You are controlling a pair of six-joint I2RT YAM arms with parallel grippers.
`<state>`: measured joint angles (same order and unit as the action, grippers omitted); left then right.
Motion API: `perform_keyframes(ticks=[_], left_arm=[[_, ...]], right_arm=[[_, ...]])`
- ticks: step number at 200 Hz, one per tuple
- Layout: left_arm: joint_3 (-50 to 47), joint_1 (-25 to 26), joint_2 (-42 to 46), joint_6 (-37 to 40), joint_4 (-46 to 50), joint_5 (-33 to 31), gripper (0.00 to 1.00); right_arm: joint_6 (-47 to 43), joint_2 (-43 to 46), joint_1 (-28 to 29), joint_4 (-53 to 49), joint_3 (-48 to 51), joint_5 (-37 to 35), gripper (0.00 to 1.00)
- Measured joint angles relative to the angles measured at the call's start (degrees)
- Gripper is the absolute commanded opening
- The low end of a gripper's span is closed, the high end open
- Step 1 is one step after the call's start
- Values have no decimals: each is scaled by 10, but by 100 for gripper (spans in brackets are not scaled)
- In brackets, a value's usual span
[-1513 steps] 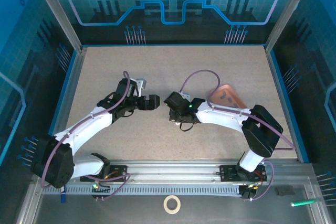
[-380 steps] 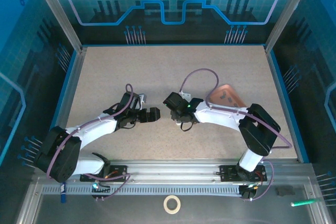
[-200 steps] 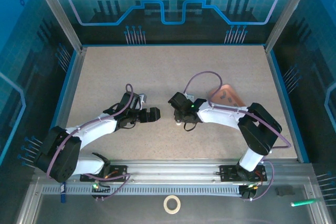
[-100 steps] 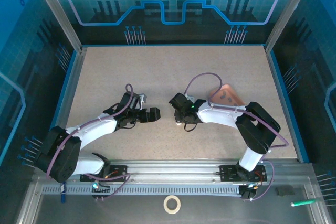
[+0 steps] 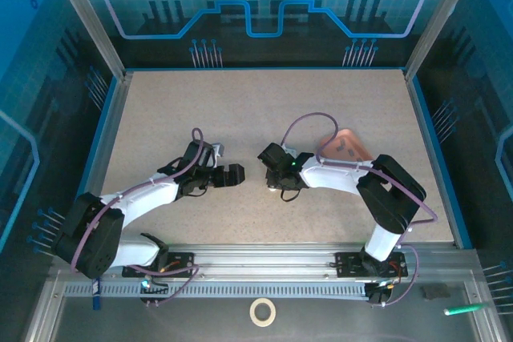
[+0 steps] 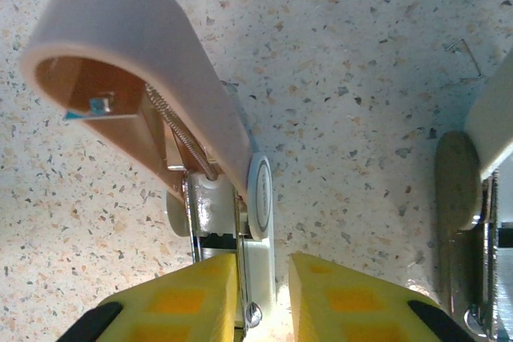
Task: Load the staples into the stapler
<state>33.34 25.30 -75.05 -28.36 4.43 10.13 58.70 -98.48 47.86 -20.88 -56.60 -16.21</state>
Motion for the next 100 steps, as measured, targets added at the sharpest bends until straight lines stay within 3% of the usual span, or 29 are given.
perform_keyframes(ticks=[48,100], left_arm=[[22,0,0,4,2,5,97],[71,0,-25,17,-6,47,93]], right_arm=[[-3,22,1,-2,7,-12,32],[-12,165,2,16,61,-37,37]])
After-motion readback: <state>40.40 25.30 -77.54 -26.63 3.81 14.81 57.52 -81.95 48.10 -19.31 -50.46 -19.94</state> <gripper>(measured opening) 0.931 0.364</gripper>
